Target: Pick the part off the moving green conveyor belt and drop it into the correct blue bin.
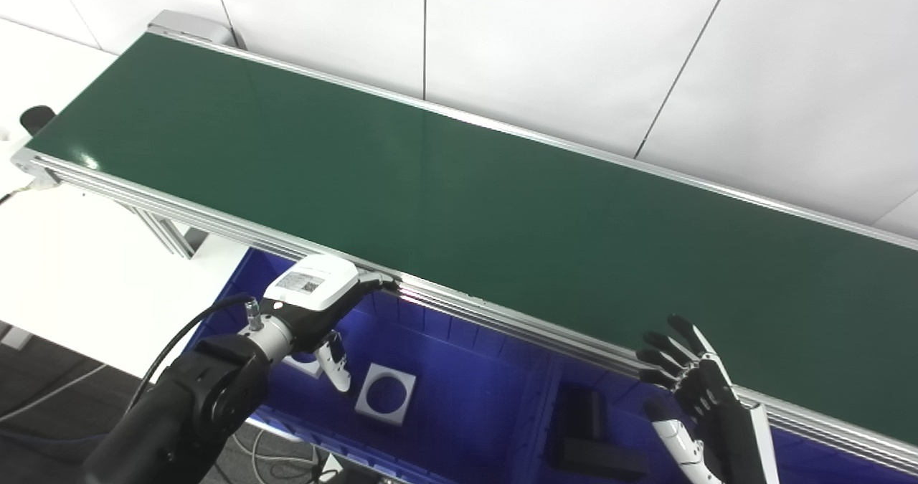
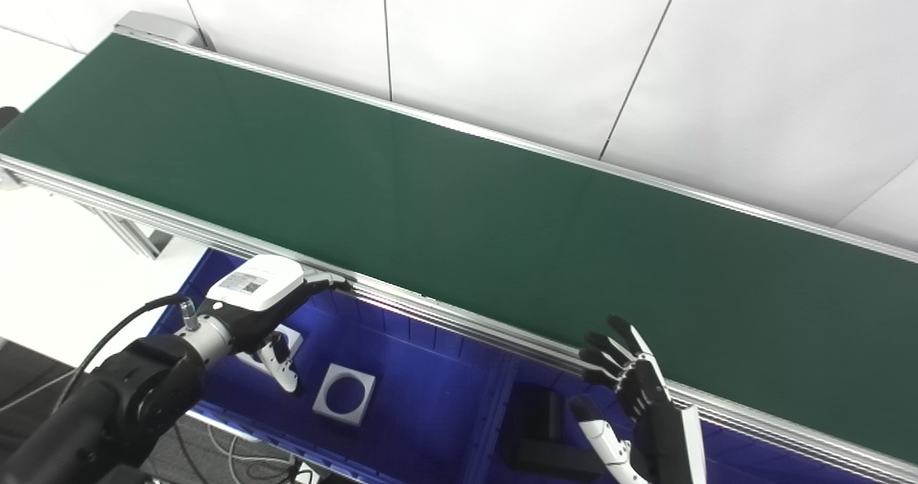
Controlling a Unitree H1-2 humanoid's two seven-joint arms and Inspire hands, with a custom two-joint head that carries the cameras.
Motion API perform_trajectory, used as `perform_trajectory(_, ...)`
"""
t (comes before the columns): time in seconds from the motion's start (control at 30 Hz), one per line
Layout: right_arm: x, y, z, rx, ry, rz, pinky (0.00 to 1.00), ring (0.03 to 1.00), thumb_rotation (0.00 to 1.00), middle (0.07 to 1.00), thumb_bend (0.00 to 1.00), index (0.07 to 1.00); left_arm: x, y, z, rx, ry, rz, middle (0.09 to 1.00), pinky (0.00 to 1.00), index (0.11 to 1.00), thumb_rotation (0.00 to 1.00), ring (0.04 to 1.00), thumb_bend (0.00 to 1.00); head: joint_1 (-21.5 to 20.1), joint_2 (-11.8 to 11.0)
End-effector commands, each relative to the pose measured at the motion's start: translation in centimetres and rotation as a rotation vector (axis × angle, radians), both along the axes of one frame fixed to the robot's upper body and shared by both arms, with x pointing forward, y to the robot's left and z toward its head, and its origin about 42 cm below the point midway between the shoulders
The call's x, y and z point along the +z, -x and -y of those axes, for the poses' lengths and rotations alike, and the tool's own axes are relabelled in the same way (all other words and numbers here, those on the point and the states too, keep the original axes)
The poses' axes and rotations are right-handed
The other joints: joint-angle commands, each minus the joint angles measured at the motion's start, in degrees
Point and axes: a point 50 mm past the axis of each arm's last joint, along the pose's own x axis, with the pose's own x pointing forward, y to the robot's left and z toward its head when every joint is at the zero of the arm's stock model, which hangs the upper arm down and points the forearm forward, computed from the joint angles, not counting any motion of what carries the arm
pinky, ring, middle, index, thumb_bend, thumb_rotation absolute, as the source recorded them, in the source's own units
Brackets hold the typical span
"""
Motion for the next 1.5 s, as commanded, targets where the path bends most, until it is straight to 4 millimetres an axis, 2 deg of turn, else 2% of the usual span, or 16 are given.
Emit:
perform_trajectory(0.0,0.7,0.0,-0.4,0.001,-0.014,0.056,0.66,0.743,0.58,0.791,0.66,0.889,2.0,-0.3,0.1,-0.012,0.036,0.088,0.958,0.88,0.933,0.13,0.944,0.88,-0.20,-0.03)
perform_trajectory(0.03,0.7,0.1,-0.4,0.001,-0.016,0.055,0.66,0.744,0.58,0.791,0.66,0.889,2.5,-0.2,0.2,-0.024,0.070,0.109,0.946,0.85,0.931,0.23,0.921,0.81,-0.76,-0.20)
perform_trajectory(0.07,0.6,0.1,-0.5,0.000,-0.017,0.054,0.66,0.744,0.57,0.790,0.66,0.889,3.0,-0.1,0.5,-0.037,0.115,0.135,0.944,0.84,0.932,0.24,0.918,0.80,-1.38,-0.35)
perform_trajectory(0.17,0.6,0.1,-0.8,0.002,-0.006,0.054,0.66,0.743,0.56,0.792,0.65,0.888,4.1,0.4,1.5,-0.069,0.265,0.186,0.931,0.77,0.941,0.44,0.875,0.67,-3.68,-0.80)
perform_trajectory(0.23,0.6,0.2,-0.9,0.000,-0.001,0.052,0.66,0.743,0.54,0.791,0.64,0.884,4.9,0.6,2.7,-0.081,0.394,0.195,0.921,0.74,0.943,0.56,0.853,0.64,-5.45,-1.09)
perform_trajectory(0.33,0.7,0.3,-1.2,-0.004,0.002,0.047,0.66,0.744,0.53,0.790,0.65,0.880,5.2,0.7,4.5,-0.113,0.605,0.181,0.909,0.73,0.930,0.63,0.860,0.63,-8.11,-1.08)
perform_trajectory(0.43,0.7,0.5,-1.5,-0.005,0.007,0.047,0.67,0.745,0.54,0.790,0.67,0.879,3.9,0.3,6.4,-0.156,0.808,0.104,0.912,0.76,0.928,0.69,0.866,0.64,-11.15,-1.19)
perform_trajectory(0.53,0.6,0.5,-2.0,-0.004,0.005,0.049,0.66,0.744,0.54,0.788,0.67,0.880,2.2,0.0,8.0,-0.185,0.963,0.025,0.916,0.81,0.932,0.78,0.887,0.76,-13.34,-1.12)
perform_trajectory(0.63,0.5,0.6,-2.4,0.002,0.000,0.048,0.67,0.749,0.53,0.793,0.68,0.882,0.6,-0.4,9.7,-0.188,1.083,-0.030,0.910,0.81,0.910,0.78,0.885,0.79,-16.79,-0.87)
perform_trajectory(0.8,0.4,0.7,-3.4,0.002,-0.010,0.041,0.68,0.763,0.53,0.806,0.69,0.884,-1.2,-0.6,11.2,-0.191,1.169,-0.075,0.899,0.80,0.883,0.74,0.879,0.73,-22.11,0.00)
perform_trajectory(0.83,0.4,0.7,-3.6,0.001,-0.012,0.039,0.69,0.766,0.54,0.809,0.69,0.885,-1.5,-0.7,11.2,-0.189,1.180,-0.083,0.894,0.80,0.881,0.72,0.873,0.73,-24.42,0.44)
perform_trajectory(0.87,0.4,0.7,-3.8,-0.001,-0.012,0.038,0.69,0.769,0.54,0.812,0.70,0.886,-1.9,-0.7,11.0,-0.187,1.188,-0.091,0.887,0.80,0.877,0.71,0.865,0.72,-24.42,0.44)
perform_trajectory(0.93,0.4,0.5,-4.3,-0.003,-0.015,0.038,0.70,0.775,0.55,0.818,0.70,0.888,-2.4,-0.8,10.3,-0.180,1.204,-0.108,0.873,0.79,0.871,0.71,0.853,0.73,-28.27,1.50)
perform_trajectory(1.03,0.3,0.1,-4.9,-0.007,-0.024,0.043,0.70,0.787,0.57,0.829,0.72,0.891,-3.2,-1.1,9.2,-0.166,1.259,-0.144,0.857,0.80,0.853,0.63,0.844,0.74,-30.99,2.74)
perform_trajectory(1.27,0.9,-1.4,-6.2,-0.021,-0.049,0.061,0.69,0.782,0.62,0.831,0.72,0.894,-4.1,-2.5,6.9,-0.141,1.357,-0.192,0.831,0.80,0.831,0.58,0.835,0.81,-37.90,7.65)
perform_trajectory(1.47,1.1,-2.1,-7.1,-0.028,-0.057,0.062,0.69,0.778,0.61,0.826,0.71,0.886,-4.5,-3.5,5.2,-0.119,1.388,-0.189,0.826,0.80,0.828,0.59,0.829,0.83,-43.03,8.27)
